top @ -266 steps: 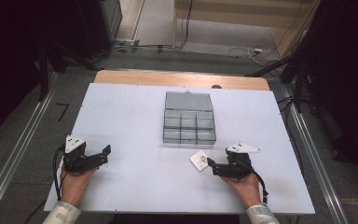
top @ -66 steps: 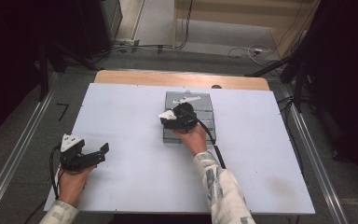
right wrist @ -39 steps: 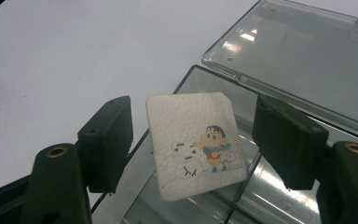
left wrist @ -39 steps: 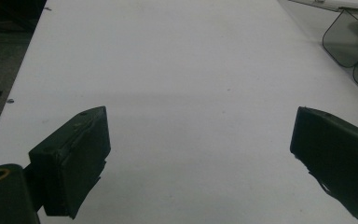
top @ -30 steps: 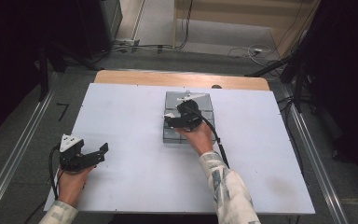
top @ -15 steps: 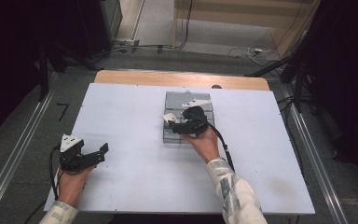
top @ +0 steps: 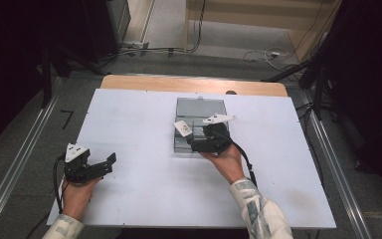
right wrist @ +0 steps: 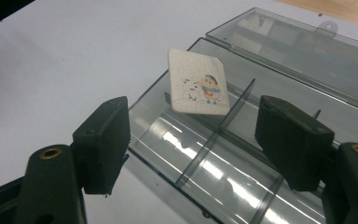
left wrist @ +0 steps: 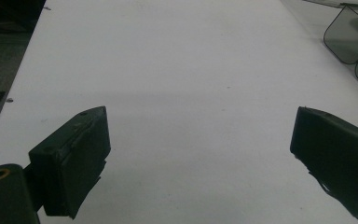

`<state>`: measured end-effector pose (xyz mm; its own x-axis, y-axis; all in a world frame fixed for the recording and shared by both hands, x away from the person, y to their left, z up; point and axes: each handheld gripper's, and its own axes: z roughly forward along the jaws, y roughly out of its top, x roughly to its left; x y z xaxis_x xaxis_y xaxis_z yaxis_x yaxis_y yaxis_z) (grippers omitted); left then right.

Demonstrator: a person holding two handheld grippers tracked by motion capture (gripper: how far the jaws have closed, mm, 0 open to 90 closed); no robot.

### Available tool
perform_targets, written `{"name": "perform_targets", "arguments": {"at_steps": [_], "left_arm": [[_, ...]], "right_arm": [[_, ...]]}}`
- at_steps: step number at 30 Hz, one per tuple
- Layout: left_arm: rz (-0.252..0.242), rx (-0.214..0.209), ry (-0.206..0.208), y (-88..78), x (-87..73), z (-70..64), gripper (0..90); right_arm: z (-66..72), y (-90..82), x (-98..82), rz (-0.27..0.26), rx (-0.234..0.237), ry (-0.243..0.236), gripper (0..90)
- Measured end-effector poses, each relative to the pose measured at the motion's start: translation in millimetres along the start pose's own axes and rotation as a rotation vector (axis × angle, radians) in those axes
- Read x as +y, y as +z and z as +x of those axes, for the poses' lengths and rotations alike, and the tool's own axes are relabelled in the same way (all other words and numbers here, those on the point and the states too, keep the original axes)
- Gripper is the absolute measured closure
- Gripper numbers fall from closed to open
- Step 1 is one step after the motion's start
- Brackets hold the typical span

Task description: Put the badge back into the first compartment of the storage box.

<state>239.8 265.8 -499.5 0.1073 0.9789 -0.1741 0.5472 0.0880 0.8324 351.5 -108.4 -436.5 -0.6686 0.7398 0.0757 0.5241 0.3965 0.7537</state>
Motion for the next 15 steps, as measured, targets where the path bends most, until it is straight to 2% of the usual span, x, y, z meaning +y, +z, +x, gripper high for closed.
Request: {"name": "perform_targets", "arguments": {"at_steps": [15], "left_arm": [[0.002, -0.002, 0.004, 0.9, -0.4, -0.5, 5.1]], "right_arm": [[-7.4, -13.3, -14.1, -0.001, -0.012, 0.012, 20.8]]}}
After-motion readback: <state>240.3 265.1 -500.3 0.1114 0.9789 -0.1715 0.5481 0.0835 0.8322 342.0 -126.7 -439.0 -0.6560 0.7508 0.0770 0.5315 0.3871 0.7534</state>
